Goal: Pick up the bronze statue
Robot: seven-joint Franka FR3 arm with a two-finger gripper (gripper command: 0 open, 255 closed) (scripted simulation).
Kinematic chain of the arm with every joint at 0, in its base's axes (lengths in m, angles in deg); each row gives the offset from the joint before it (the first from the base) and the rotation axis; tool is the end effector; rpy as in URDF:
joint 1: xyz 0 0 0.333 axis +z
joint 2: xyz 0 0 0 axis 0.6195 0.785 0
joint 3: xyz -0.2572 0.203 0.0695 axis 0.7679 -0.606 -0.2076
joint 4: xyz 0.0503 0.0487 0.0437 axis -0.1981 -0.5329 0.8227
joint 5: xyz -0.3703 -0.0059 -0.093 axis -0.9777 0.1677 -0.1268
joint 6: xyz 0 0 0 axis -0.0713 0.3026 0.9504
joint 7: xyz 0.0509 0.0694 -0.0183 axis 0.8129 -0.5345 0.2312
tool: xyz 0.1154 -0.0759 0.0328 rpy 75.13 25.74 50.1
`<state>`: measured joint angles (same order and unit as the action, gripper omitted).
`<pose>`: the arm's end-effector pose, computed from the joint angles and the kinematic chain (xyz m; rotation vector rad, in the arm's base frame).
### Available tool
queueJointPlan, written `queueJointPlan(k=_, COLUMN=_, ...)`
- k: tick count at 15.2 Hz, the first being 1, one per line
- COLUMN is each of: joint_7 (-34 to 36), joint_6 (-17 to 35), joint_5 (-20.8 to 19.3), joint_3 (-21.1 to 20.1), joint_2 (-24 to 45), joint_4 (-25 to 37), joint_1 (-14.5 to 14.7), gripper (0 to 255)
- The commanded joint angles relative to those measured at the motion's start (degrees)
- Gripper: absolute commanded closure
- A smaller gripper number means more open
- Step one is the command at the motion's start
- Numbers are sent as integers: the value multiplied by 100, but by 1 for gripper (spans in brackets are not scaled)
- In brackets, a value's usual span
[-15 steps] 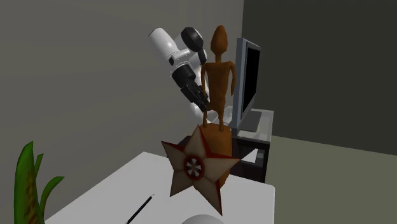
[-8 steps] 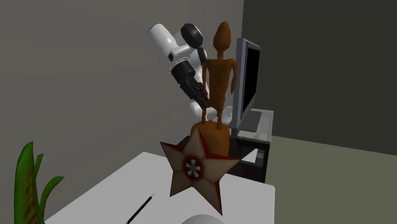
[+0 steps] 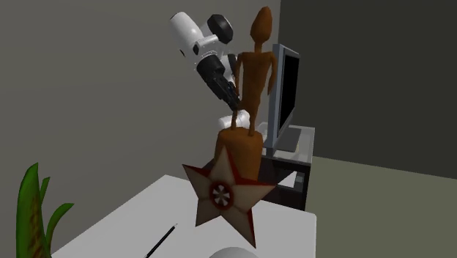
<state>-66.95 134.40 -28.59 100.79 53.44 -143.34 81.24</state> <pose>0.4793 -0.0387 0.6557 -2.1108 -1.6487 -0.9536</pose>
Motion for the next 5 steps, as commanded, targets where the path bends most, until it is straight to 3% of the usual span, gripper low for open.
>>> queueJointPlan(k=1, joint_7=68, joint_6=-108, joint_5=-3, joint_3=-14, joint_2=8, joint_4=158, joint_1=10, gripper=255)
queueJointPlan(k=5, joint_7=134, joint_6=-251, joint_5=4, joint_3=1, joint_2=58, joint_4=358, joint_1=39, gripper=255)
